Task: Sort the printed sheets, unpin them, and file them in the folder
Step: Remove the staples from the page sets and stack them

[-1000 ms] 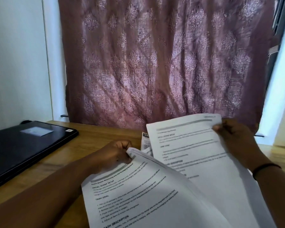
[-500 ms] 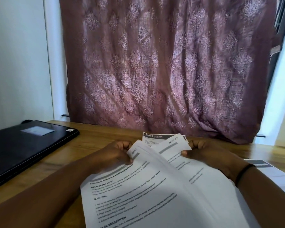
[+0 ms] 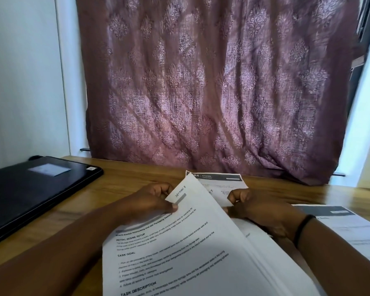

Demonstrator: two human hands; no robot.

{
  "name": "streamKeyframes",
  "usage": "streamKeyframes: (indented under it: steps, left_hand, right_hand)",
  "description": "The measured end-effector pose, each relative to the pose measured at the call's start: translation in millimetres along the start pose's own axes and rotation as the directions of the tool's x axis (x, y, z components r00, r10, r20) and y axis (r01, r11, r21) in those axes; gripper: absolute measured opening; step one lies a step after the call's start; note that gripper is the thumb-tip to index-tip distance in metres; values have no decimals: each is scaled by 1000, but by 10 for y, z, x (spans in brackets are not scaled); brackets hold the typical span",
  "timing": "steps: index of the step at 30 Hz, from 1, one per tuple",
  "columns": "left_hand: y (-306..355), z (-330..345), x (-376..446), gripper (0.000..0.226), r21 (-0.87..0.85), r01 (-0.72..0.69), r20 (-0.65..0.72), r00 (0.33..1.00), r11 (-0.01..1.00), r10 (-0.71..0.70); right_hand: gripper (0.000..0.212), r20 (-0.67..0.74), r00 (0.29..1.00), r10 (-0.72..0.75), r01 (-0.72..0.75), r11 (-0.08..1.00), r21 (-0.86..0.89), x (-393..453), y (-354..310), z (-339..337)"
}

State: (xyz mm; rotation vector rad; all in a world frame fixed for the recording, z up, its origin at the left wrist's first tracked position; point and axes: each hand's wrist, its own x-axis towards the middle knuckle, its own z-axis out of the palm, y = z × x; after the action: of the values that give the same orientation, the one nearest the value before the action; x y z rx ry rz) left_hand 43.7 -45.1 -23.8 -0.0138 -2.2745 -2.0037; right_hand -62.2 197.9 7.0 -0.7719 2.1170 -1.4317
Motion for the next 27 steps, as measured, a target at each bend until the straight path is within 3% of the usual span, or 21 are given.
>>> streamKeyframes:
  steps: [5,10,14,16,18,19,21,22,24,27]
  left_hand:
    - [-24,-16,25,28,-71,-17,-1,1000,997,17]
    - [-26,-78,41,61,47,-6,22,1000,999,5]
    - [18,-38,-11,46,98,3,39,999,995,-6]
    - [26,-27,-21,30,121,13,38,999,993,-18]
    - [32,-5,-28,26,113,24,48,998,993,-30]
    - [42,7,-33,26,126,29,60,997,992,-37]
    - [56,18,-36,27,199,37,101,993,979,-58]
    - [61,20,-35,28,226,35,125,990,973,-65]
    - [80,13,-42,28,247,30,169,983,969,-74]
    - [100,6,-51,35,241,24,204,976,970,-75]
  right_hand:
    - [38,-195,980,-50,38,997,-65,103,-26,176]
    - [32,-217,976,-8,-17,994,-112,57,-62,311]
    - [27,-250,968,-34,1,991,-132,-17,-126,413]
    - [29,-247,956,-158,83,954,-288,-57,-104,453]
    - [27,-131,961,-242,158,874,-460,-102,-93,461]
    - [21,-27,977,-213,172,849,-500,-138,-109,459]
    - [6,203,978,-50,156,821,-549,-204,-158,467]
    - [17,282,959,25,145,812,-565,-220,-166,460]
    - [23,401,909,117,107,863,-494,-217,-168,406]
    - [21,529,841,115,25,968,-250,-202,-144,229]
